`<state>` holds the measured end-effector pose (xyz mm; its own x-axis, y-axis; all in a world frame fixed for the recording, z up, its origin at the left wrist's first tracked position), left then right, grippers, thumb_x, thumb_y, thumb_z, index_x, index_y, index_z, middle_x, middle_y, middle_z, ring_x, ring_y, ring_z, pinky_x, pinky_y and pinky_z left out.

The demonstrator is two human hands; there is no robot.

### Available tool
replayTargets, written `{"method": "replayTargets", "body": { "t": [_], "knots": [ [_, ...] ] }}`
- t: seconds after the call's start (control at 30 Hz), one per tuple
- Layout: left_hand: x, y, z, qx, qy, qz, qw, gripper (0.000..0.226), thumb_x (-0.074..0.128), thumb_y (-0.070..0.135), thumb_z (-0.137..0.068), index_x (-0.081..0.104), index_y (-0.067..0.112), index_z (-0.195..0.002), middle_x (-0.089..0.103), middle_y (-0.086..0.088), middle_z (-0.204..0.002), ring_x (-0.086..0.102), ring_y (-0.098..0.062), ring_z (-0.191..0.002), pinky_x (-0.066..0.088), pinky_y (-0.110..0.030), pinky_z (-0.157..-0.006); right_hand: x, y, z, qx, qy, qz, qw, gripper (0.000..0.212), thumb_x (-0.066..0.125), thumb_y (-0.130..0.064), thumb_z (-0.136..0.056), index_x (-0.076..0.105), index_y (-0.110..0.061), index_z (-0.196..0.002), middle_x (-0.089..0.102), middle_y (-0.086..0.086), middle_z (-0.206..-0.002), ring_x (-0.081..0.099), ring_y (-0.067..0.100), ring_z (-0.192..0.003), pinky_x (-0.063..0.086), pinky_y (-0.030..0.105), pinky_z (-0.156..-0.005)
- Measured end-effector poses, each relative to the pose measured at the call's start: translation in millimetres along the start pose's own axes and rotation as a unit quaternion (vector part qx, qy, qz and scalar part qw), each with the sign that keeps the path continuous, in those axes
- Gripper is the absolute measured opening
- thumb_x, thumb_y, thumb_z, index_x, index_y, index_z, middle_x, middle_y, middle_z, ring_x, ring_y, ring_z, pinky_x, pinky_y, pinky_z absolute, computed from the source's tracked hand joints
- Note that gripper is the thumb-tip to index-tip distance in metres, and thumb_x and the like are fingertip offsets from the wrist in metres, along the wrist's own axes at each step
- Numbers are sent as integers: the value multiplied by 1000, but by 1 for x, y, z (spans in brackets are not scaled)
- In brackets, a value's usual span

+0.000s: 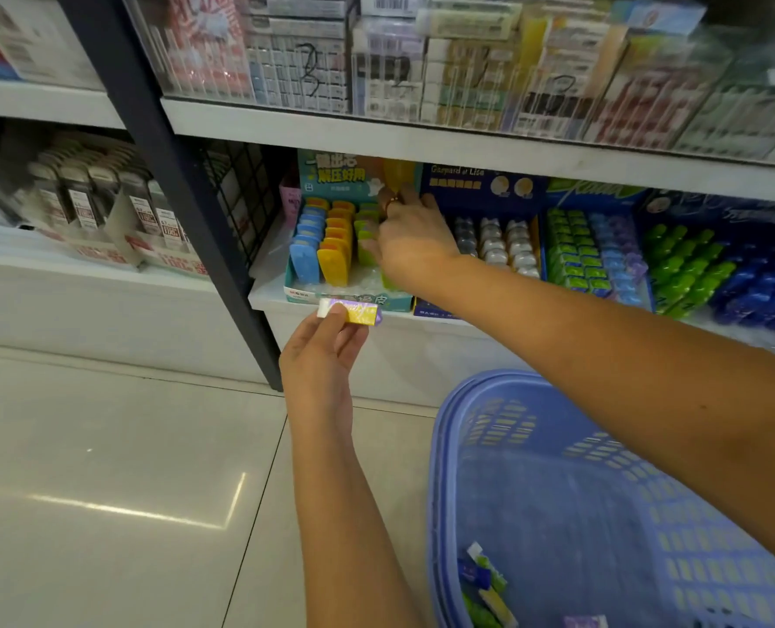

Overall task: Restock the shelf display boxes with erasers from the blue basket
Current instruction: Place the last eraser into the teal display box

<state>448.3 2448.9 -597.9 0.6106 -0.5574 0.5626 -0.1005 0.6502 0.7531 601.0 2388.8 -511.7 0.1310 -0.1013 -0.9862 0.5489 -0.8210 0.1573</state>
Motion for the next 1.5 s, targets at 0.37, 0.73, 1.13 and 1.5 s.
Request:
{"method": "replayTargets", "body": {
  "t": [0.37,0.73,1.13,1.5],
  "knots": [
    [69,-40,26,-77,-73,-58,993,10,58,13,-91,65,6,-89,57,5,-49,55,-6,-48,47,-15,-48,-35,45,146,-123,90,-431,889,37,67,-11,-86,61,-19,-121,55,0,-117,58,8,-94,51,25,-89],
    [206,-125,101,180,-320,-524,769,35,52,22,-97,55,11,-130,57,-7,-130,52,-18,-121,37,-23,-101,-30,260,234,204,260,-356,874,19,66,-13,-86,71,-10,-104,61,-1,-92,59,2,-74,41,-3,-70],
    [216,-165,93,268,-341,-716,547,63,52,22,-95,23,11,-150,25,-2,-154,18,-17,-143,19,-25,-114,21,285,174,140,85,-252,954,21,62,-11,-89,70,-7,-108,69,17,-100,64,25,-92,37,14,-77],
    [214,-168,93,259,-363,-729,519,65,50,24,-97,17,12,-151,18,-2,-157,13,-19,-145,18,-28,-117,34,268,161,116,5,-176,977,27,61,-15,-91,67,-10,-116,64,15,-116,58,30,-107,45,32,-91]
  ]
}}
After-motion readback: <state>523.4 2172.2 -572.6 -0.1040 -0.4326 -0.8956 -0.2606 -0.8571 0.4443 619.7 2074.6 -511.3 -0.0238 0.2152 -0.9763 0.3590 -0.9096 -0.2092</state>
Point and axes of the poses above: each hand's wrist, its own z-axis away from the middle knuckle, its own x-axis out of the palm, y = z × x, the point moved 10 cm from there along -z, towards the middle knuckle
